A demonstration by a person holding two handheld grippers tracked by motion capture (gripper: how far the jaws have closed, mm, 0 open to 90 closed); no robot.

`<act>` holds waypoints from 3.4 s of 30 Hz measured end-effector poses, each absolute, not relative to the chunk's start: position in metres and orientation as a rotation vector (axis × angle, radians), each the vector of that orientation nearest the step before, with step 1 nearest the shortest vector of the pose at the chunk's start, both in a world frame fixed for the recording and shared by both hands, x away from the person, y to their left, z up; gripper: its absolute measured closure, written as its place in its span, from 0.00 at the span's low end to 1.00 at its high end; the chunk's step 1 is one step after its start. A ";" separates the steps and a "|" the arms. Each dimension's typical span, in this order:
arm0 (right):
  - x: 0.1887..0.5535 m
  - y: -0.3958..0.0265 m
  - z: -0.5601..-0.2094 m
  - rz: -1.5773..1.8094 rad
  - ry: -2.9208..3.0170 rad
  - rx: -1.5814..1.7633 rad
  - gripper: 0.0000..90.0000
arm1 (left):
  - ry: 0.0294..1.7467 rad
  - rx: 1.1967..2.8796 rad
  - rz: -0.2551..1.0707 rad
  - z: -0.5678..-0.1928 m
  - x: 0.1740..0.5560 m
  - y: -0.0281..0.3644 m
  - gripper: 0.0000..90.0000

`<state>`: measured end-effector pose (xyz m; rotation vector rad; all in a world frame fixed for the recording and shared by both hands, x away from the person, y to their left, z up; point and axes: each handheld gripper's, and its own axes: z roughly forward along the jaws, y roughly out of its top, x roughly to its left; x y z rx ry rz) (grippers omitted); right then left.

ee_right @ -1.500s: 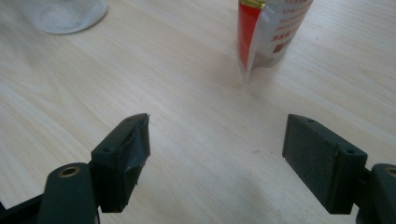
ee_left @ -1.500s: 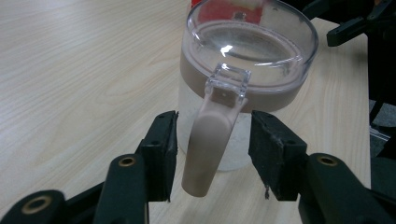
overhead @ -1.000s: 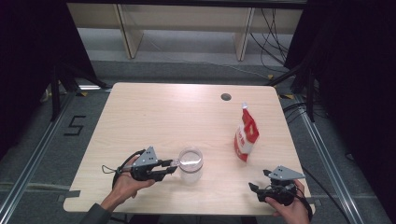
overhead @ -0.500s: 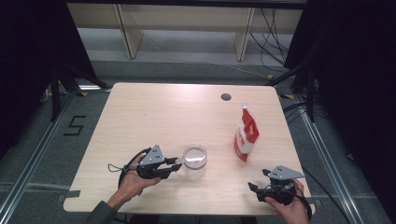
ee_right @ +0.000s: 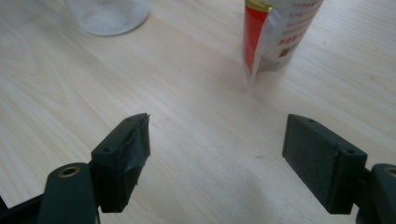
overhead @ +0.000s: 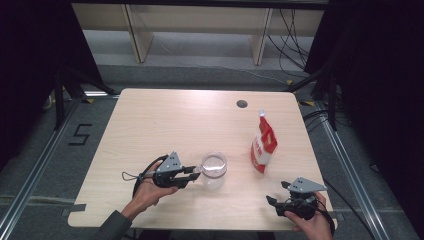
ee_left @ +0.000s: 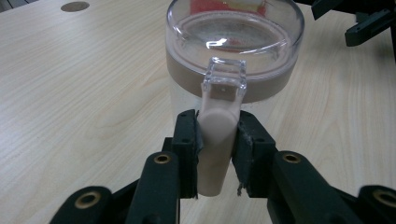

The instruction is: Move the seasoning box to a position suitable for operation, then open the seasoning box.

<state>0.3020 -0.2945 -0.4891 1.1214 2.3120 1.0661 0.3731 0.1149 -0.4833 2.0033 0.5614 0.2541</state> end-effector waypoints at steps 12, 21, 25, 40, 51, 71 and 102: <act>0.303 -0.297 -0.489 1.061 2.323 1.099 0.27 | 0.659 1.948 0.239 -0.471 0.361 0.123 0.40; 0.303 -0.296 -0.489 1.055 2.319 1.085 0.27 | 0.698 1.909 0.214 -0.462 0.357 0.125 0.40; 0.303 -0.297 -0.490 1.057 2.318 1.088 0.27 | 0.711 1.890 0.198 -0.459 0.358 0.125 0.41; 0.301 -0.295 -0.490 1.057 2.324 1.102 0.27 | 0.689 1.830 0.270 -0.444 0.359 0.118 0.92; 0.300 -0.296 -0.490 1.051 2.314 1.098 0.27 | 0.678 1.862 0.285 -0.450 0.364 0.107 0.97; 0.295 -0.287 -0.483 1.160 2.312 1.070 0.43 | 0.682 1.848 0.304 -0.451 0.357 0.111 0.96; 0.334 -0.220 -0.468 1.281 2.337 0.747 0.84 | 0.679 1.858 0.316 -0.447 0.357 0.108 0.95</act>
